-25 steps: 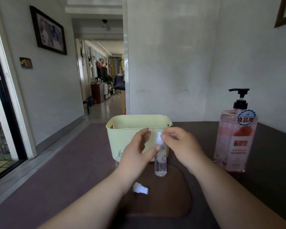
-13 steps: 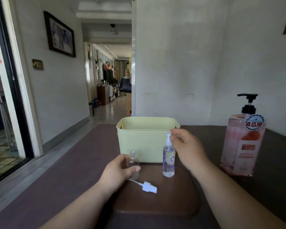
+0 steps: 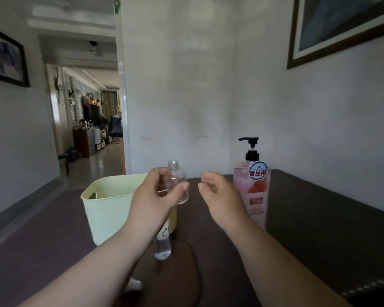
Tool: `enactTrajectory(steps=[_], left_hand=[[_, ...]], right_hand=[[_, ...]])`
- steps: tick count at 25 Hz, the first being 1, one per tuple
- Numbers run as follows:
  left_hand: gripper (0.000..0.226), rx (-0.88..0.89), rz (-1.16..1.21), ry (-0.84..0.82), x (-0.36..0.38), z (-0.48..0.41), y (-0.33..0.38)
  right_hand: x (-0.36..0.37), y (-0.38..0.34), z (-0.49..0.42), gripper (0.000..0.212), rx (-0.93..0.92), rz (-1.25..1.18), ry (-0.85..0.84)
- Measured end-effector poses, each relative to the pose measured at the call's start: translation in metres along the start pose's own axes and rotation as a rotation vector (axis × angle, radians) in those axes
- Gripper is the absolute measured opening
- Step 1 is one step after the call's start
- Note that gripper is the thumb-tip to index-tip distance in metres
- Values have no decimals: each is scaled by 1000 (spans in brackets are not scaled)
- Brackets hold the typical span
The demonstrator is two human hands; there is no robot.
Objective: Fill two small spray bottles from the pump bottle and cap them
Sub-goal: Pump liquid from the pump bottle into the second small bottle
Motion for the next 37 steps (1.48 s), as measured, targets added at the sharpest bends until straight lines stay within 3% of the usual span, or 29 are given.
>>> enactTrajectory(steps=[7,11,14,16,20,37], left_hand=[[25,-129,13,-156,115,-40,-4],[42,-137,-26,-223,146,-60,-7],[51,-123,-69,-242,159,-73,-9],[53,-128,-65,-259,165,-80,-13],[52,-165,-31,-287,173,-84,-21],[52,-213,49,-342,139,-45,-3]], right_hand=[[-107,3,-53,25,-51,63,245],[-142,5,-83,20,-60,119,378],[-140,18,-101,30,17,153,334],[-128,32,-109,40,89,173,229],[-104,47,-112,39,152,238,-1],[-99,4,-79,42,23,400,116]])
Point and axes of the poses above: each hand's wrist, its own z-axis away from the middle knuckle, its own x-axis out of the palm, y = z × x, the point moved 9 cm from there along -z, towards the middle knuckle, and after that the axes turned 3 degrees about y, right-handed, at the moved point
